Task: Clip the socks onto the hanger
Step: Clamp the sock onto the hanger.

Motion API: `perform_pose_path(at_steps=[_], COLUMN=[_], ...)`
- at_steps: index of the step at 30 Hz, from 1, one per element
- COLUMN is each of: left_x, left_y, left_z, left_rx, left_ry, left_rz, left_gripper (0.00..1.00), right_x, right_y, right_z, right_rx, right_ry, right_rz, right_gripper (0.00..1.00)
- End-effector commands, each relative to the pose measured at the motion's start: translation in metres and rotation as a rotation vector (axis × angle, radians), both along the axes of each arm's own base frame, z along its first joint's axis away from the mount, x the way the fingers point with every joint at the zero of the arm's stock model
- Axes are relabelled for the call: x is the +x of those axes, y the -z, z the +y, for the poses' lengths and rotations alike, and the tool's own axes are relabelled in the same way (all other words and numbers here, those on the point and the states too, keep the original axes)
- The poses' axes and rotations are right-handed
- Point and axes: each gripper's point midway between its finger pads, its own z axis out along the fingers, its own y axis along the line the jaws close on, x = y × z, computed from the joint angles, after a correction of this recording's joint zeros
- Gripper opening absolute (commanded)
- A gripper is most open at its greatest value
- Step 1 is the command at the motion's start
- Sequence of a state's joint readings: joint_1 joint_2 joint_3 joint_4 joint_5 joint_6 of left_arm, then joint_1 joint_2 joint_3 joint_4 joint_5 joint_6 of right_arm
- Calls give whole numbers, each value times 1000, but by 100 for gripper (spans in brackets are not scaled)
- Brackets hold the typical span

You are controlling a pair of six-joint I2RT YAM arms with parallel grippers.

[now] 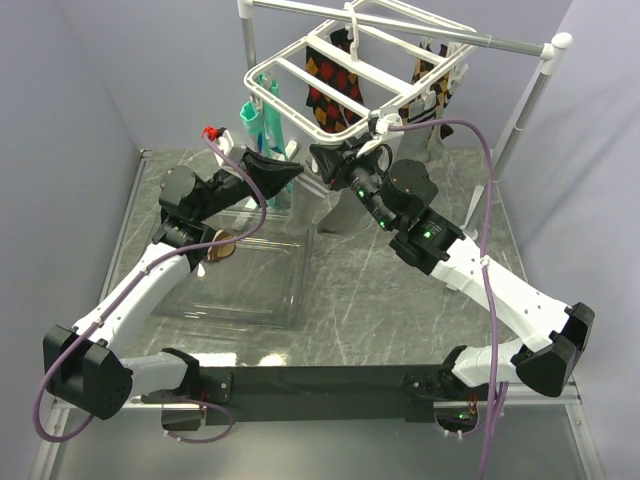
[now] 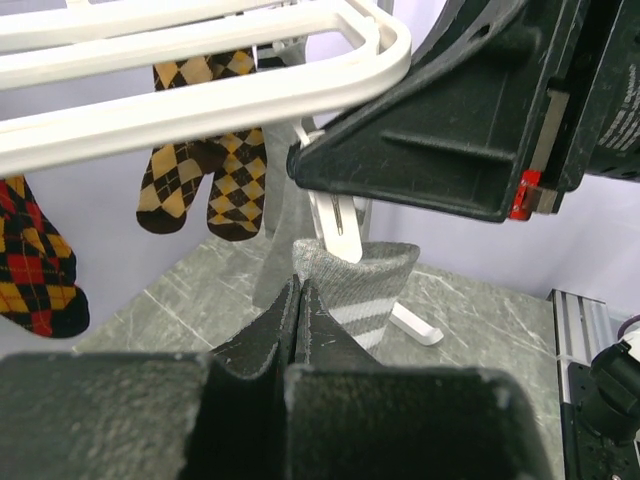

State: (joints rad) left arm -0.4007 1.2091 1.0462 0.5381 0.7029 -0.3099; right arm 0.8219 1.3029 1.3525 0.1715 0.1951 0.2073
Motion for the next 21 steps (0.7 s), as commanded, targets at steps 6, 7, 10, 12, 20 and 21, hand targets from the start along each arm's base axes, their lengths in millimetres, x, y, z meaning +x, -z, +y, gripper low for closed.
perform_pose_path(at_steps=[6,7,10,12,20,21], left_x=[-12,-12,-13,-12,-10,-10], left_y=[-42,-42,-45,-45,-46,-46], left_z=[-1,-1,0,-1,-3,-3], left_rx=[-57,-58,-65,-64,-75,-76], left_ry=[42,44,41,40,53,53], left_rz=[-115,-114,-121,-118,-100,-97], left_gripper=[1,1,1,1,1,1], right_x=[-13,-13,-14,-14,-18,-19], right_y=[-12,-12,-14,-15,-18,-19], right_z=[-8,-7,-8,-8,-9,-8], right_rx=[11,14,17,16,31,32], right_ry=[-27,-30,-30,-33,-41,-47], right_rz=[-51,-53,-56,-57,-58,-61], right_gripper=[0,0,0,0,0,0])
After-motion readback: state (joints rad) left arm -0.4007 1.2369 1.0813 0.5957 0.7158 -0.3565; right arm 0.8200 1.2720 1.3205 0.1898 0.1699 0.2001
